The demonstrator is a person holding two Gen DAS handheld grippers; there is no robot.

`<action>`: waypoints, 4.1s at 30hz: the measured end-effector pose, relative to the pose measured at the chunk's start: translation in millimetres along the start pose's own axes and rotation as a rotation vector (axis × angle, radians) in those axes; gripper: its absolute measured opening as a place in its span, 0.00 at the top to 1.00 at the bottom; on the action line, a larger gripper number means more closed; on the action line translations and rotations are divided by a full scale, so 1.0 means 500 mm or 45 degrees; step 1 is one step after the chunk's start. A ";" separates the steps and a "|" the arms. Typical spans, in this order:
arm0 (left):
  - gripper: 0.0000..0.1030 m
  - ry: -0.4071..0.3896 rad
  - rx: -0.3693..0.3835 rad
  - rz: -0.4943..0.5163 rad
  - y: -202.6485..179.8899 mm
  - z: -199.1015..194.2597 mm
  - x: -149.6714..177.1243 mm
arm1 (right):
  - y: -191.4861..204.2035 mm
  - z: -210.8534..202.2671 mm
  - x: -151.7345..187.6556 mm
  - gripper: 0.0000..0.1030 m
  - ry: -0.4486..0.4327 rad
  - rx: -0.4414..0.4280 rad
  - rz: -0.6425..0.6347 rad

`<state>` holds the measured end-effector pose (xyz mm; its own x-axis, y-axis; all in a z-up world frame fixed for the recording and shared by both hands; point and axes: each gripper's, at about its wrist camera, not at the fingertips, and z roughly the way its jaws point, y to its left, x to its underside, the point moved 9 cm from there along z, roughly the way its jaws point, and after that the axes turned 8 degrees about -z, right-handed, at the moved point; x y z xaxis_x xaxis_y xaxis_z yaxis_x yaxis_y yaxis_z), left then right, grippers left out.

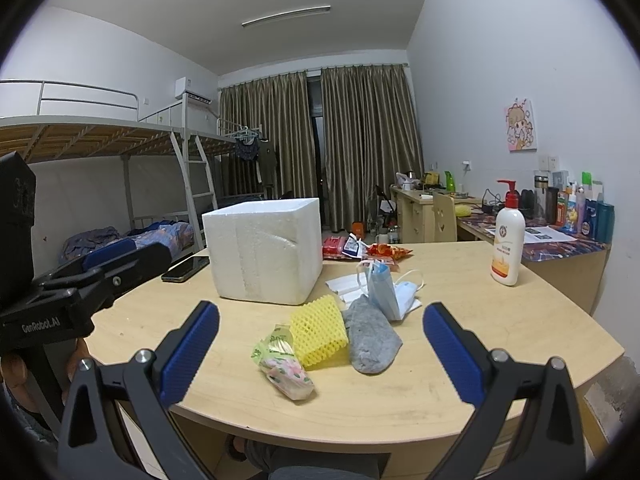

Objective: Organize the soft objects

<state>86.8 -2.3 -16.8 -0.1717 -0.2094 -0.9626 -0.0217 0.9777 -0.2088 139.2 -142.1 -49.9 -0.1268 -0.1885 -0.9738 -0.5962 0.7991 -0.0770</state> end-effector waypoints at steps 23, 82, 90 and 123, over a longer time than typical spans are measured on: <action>0.00 0.002 -0.011 0.024 0.003 0.002 0.005 | -0.006 0.000 0.002 0.00 0.005 0.002 0.010; 0.03 0.527 0.133 -0.118 0.005 0.223 0.219 | -0.116 0.152 0.082 0.00 0.247 0.047 0.072; 0.20 0.628 0.174 -0.163 -0.001 0.251 0.247 | -0.131 0.202 0.073 0.00 0.291 0.051 0.032; 0.38 0.513 0.120 -0.166 0.070 0.250 0.185 | -0.137 0.340 0.036 0.00 0.410 0.006 -0.077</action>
<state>193.3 10.5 -134.7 -0.5449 -0.2900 -0.7868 0.0182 0.9340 -0.3568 312.5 -103.1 -98.5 -0.3358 -0.4061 -0.8499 -0.6070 0.7833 -0.1344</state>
